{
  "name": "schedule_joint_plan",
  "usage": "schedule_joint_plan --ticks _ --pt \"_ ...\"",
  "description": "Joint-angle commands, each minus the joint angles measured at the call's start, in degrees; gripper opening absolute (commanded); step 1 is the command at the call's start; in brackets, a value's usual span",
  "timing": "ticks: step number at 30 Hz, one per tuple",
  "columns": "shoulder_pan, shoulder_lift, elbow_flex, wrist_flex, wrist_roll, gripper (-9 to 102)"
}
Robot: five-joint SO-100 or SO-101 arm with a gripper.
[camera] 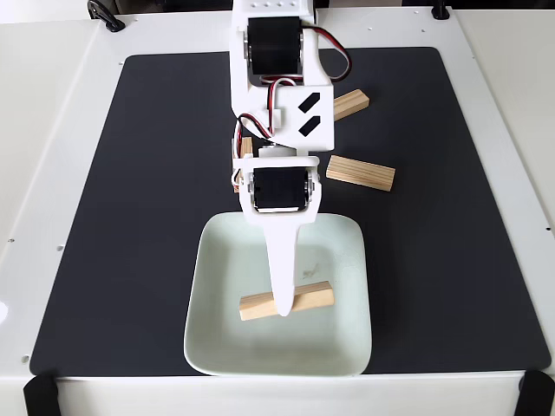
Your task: Pick up the wooden block and place them on the plate.
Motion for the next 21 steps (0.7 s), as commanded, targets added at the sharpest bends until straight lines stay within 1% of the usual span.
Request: schedule_joint_plan --ticks 1,11,14,16,21 --pt "-0.44 1.05 -2.64 1.67 0.97 0" --pt "-0.18 1.05 -2.64 2.2 1.49 0" --pt "0.0 1.05 -2.64 2.11 0.88 1" --pt "0.18 1.05 -2.64 2.29 0.88 7" --pt "0.44 1.05 -2.64 2.37 0.88 29"
